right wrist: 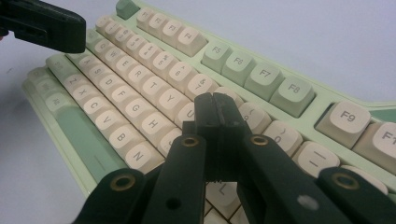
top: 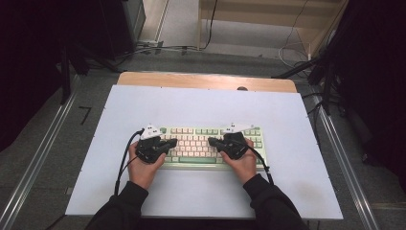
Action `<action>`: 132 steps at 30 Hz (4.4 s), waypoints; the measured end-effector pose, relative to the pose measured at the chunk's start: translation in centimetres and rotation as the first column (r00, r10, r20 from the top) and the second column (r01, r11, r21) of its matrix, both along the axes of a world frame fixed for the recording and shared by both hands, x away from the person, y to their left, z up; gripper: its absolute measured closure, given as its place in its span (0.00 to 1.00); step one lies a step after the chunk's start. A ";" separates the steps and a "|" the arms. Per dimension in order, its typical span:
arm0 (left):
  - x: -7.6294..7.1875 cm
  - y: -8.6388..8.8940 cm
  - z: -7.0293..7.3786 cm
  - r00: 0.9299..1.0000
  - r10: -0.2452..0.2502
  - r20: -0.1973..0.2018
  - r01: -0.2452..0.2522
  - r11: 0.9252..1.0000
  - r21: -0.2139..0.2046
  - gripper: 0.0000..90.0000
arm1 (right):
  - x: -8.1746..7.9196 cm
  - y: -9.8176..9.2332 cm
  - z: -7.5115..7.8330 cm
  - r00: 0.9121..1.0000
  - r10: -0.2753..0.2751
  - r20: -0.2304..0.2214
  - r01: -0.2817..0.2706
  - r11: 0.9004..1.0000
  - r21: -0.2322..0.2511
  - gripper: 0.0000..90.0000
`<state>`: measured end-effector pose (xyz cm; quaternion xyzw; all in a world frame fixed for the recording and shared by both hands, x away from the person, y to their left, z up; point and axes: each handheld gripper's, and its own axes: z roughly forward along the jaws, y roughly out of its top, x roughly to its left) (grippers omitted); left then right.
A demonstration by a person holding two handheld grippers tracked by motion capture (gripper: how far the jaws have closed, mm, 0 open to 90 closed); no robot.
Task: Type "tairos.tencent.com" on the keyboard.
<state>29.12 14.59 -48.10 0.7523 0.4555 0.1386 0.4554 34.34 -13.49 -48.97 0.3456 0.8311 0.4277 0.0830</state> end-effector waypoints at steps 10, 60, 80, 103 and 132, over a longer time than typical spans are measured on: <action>0.0 -0.1 -0.1 1.000 -0.001 0.000 0.001 1.000 0.004 1.00 | 0.2 0.3 -0.2 1.000 -0.008 -0.013 0.007 0.999 -0.033 0.97; 2.0 -3.0 -1.0 1.000 -0.014 0.004 0.014 1.000 -0.019 1.00 | -0.3 -0.4 1.1 1.000 -0.017 0.022 0.017 1.000 -0.002 0.98; 2.2 -3.4 -1.4 1.000 -0.014 -0.005 0.014 1.000 0.008 1.00 | -0.3 -0.4 1.0 1.000 -0.020 0.018 0.020 1.000 -0.001 0.98; 2.3 -3.7 -1.5 1.000 -0.023 -0.011 0.024 0.998 0.061 1.00 | -0.3 -0.4 1.0 1.000 -0.019 0.021 0.019 1.000 -0.003 0.98; 1.8 -3.1 -0.6 1.000 -0.029 0.001 0.029 1.000 -0.002 1.00 | -0.3 -0.5 1.1 1.000 -0.018 0.024 0.018 1.000 -0.003 0.98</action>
